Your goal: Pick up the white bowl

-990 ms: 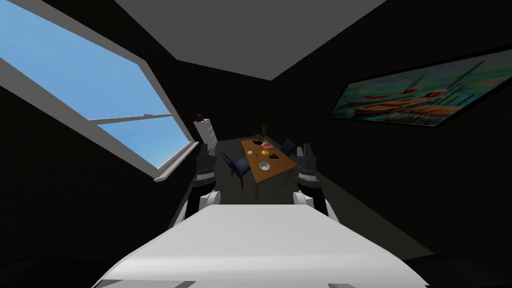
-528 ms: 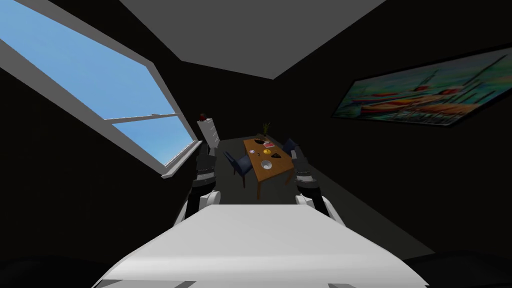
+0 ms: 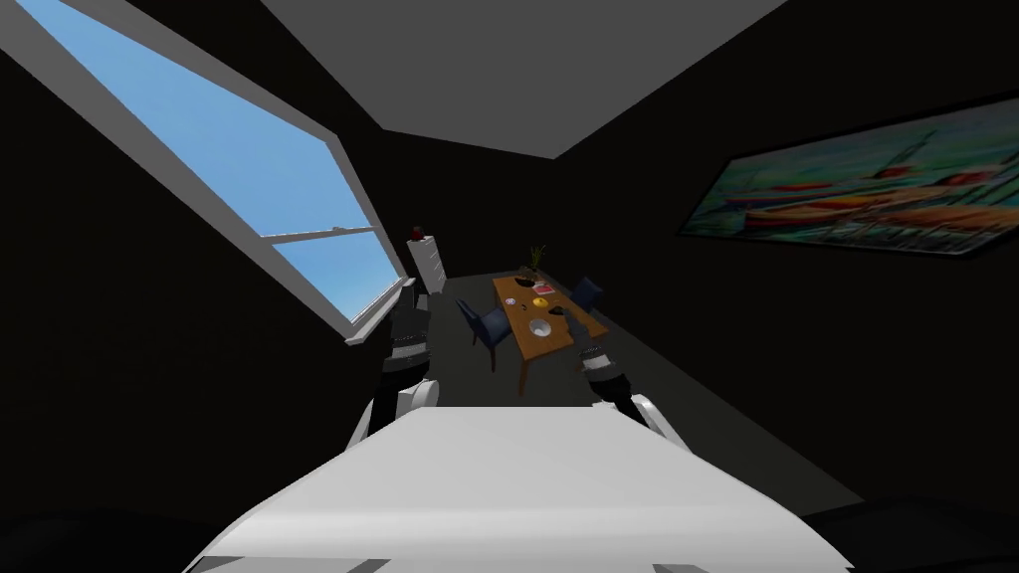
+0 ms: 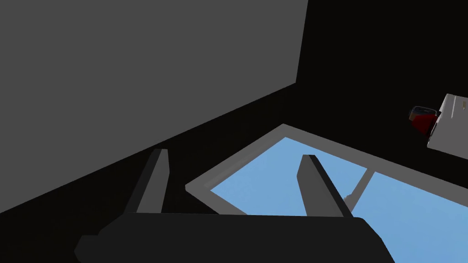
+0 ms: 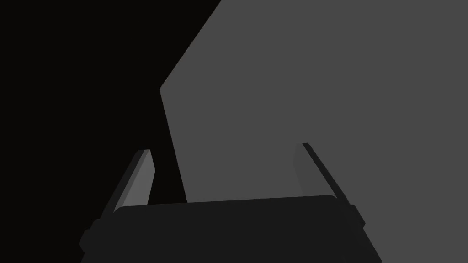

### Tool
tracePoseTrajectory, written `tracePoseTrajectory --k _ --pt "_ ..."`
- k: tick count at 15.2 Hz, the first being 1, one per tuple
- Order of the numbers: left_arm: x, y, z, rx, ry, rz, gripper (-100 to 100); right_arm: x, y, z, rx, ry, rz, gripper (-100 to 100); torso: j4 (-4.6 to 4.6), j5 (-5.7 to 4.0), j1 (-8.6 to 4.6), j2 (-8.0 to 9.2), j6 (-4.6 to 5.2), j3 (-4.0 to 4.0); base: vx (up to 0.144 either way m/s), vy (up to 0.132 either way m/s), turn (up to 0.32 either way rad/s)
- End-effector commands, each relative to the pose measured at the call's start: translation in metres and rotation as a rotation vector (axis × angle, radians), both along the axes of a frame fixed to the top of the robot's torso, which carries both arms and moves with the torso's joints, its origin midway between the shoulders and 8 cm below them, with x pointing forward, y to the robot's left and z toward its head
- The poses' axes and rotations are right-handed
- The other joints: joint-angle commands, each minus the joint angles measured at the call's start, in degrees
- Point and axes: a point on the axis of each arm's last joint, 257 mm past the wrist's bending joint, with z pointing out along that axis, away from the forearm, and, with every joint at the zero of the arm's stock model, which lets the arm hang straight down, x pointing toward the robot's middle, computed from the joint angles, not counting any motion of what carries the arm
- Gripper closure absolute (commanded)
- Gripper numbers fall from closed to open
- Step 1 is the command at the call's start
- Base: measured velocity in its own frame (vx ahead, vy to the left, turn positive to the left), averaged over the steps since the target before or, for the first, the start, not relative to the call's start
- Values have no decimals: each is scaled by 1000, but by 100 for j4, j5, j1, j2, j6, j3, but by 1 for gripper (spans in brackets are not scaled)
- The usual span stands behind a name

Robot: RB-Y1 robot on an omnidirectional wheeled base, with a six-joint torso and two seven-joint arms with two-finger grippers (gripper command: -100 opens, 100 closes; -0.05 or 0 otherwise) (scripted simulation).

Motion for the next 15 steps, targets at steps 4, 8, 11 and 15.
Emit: tracePoseTrajectory --k 4,8,11,15 --pt "0 0 0 0 0 0 0 -2 12 -73 -188 173 14 -100 -1 0 0 -6 1 -4 11 73 112" --pt "0 0 0 0 0 0 0 -11 13 -130 -339 298 24 -100 -3 2 9 -13 0 -8 28 89 145" --pt "0 0 0 0 0 0 0 -19 11 -160 -421 359 31 -100 -5 1 3 -25 0 -14 60 74 138" --pt "0 0 0 0 0 0 0 -41 1 -218 -594 476 43 -100 -6 1 -1 -29 -1 -17 66 67 162"
